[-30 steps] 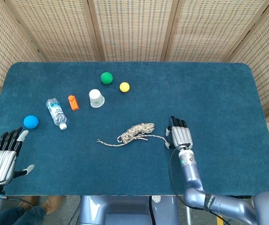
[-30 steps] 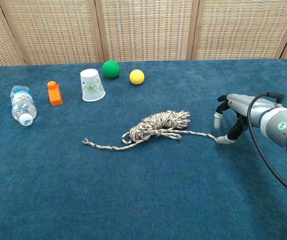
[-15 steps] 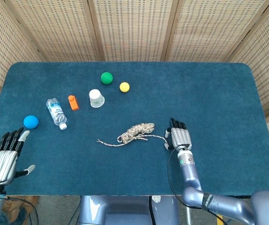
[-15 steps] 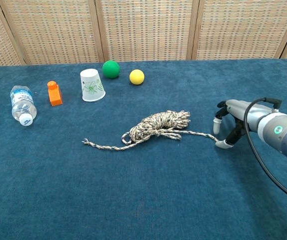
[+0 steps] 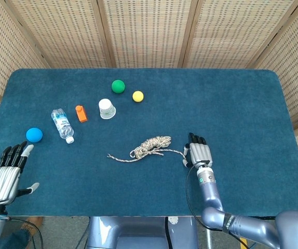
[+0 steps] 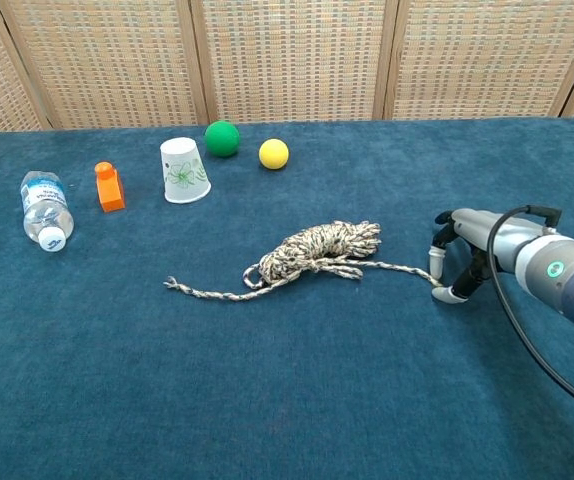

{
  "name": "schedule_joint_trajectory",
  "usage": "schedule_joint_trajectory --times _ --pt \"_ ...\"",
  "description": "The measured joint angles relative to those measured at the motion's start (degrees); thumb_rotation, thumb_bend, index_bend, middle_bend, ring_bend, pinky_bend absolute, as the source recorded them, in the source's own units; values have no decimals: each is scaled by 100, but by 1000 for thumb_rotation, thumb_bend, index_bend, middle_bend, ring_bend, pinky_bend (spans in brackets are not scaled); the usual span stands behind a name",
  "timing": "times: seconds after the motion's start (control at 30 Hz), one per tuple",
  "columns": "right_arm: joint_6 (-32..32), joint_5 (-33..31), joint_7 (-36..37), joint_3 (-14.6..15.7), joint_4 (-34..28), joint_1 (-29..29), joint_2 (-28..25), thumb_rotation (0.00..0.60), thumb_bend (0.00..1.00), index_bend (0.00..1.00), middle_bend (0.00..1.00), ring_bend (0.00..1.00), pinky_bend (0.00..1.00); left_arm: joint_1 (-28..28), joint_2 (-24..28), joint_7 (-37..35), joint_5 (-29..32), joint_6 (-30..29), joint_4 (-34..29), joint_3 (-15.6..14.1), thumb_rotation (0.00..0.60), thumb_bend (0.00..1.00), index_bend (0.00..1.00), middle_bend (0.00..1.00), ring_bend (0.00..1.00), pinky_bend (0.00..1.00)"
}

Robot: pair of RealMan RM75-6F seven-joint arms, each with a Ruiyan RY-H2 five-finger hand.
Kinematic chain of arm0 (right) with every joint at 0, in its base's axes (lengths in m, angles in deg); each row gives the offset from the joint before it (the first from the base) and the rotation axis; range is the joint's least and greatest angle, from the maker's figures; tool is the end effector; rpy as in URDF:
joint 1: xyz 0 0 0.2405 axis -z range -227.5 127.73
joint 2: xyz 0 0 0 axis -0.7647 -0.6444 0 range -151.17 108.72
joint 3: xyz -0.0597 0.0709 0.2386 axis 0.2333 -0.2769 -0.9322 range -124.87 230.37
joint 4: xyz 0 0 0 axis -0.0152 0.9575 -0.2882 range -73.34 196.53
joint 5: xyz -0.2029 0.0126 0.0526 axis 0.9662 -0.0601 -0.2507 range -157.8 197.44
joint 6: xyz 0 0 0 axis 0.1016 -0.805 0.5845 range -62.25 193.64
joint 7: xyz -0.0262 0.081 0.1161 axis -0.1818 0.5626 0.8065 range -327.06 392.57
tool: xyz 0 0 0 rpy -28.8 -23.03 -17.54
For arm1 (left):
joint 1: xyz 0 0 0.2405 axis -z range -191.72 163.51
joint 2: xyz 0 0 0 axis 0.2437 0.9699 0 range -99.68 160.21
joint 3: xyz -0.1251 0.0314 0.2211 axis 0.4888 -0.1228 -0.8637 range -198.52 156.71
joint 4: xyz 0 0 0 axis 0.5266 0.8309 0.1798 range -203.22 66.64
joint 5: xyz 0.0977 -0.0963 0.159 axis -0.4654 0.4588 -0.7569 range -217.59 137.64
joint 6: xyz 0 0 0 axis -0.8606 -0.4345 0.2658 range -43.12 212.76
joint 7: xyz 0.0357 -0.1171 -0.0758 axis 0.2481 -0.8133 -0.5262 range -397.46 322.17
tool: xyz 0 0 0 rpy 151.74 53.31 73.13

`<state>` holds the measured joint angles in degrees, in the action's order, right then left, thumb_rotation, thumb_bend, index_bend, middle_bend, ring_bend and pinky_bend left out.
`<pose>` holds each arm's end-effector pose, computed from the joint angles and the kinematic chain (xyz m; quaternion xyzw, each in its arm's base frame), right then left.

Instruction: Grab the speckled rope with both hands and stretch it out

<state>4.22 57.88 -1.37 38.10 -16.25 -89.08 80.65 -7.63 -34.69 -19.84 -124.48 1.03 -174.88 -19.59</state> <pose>-0.1889 -0.3334 -0.0632 0.6302 -0.5175 0.2759 0.5089 -0.2587 0.1778 0.1308 -0.6238 -0.3835 -0.3638 0.5757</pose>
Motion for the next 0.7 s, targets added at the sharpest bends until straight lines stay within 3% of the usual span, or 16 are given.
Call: schedule_joint_trajectory --times 0.3,0.7 --pt "2 80 -23 54 61 -16 37 600 428 556 0 0 0 1 -20 45 3 13 0 -5 600 0 0 0 0 0" --pt "-67 284 -27 114 102 -15 71 600 445 631 0 0 0 44 -35 90 4 77 17 7 600 0 0 0 0 0"
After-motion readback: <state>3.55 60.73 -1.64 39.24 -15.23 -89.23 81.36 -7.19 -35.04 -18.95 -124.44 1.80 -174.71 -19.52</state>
